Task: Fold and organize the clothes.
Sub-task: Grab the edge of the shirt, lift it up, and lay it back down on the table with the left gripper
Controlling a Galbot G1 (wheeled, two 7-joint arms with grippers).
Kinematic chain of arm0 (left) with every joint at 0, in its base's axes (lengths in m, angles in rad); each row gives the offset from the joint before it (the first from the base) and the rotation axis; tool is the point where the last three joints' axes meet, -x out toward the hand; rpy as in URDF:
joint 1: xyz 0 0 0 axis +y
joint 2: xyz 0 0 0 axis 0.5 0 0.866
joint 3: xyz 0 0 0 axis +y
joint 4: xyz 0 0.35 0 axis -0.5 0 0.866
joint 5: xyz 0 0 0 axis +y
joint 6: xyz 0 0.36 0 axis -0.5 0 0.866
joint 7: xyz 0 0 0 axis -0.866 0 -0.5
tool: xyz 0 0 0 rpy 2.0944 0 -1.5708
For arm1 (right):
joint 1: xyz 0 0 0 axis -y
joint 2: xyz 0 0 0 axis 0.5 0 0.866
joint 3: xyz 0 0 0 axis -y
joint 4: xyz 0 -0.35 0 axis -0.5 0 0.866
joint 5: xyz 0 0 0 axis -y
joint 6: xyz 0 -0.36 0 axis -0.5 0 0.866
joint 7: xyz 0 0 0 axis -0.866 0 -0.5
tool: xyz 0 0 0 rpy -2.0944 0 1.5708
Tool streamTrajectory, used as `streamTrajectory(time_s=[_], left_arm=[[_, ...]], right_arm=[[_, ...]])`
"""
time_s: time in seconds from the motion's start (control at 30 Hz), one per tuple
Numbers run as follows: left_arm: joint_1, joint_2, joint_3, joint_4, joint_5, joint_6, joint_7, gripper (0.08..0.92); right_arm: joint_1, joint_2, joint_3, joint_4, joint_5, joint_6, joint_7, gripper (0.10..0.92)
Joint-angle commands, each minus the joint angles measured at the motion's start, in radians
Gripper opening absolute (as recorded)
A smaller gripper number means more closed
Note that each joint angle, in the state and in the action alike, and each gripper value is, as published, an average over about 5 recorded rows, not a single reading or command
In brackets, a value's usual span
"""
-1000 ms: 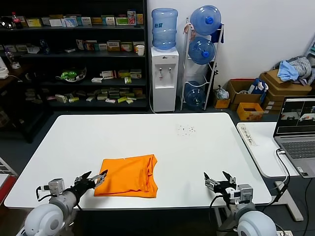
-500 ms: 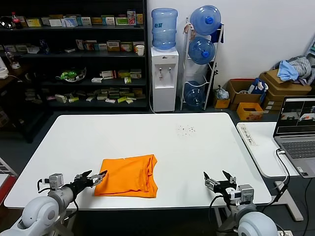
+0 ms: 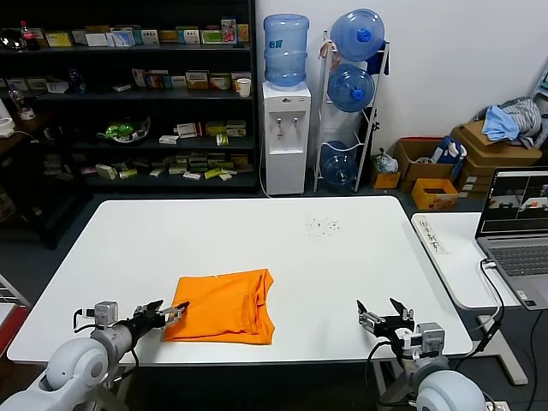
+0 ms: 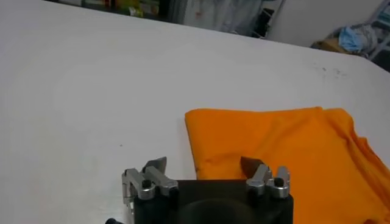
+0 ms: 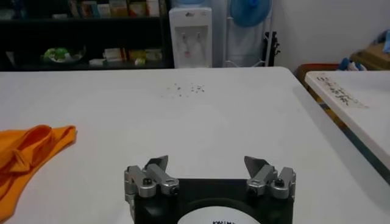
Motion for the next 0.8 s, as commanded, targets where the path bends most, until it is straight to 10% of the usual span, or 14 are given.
streamTrajectory(time_s=[0.03, 0.8], left_arm=[[-0.031, 0.000, 0.039, 0.036, 0.020, 0.000, 0.008, 0.775], [0.047, -0.042, -0.055, -0.171, 0.058, -0.002, -0.032, 0.136]], right_arm=[[0.003, 0.000, 0.000, -0.003, 0.001, -0.001, 0.001, 0.823], [0.017, 0.005, -0.007, -0.021, 0.003, 0.004, 0.000, 0.823]])
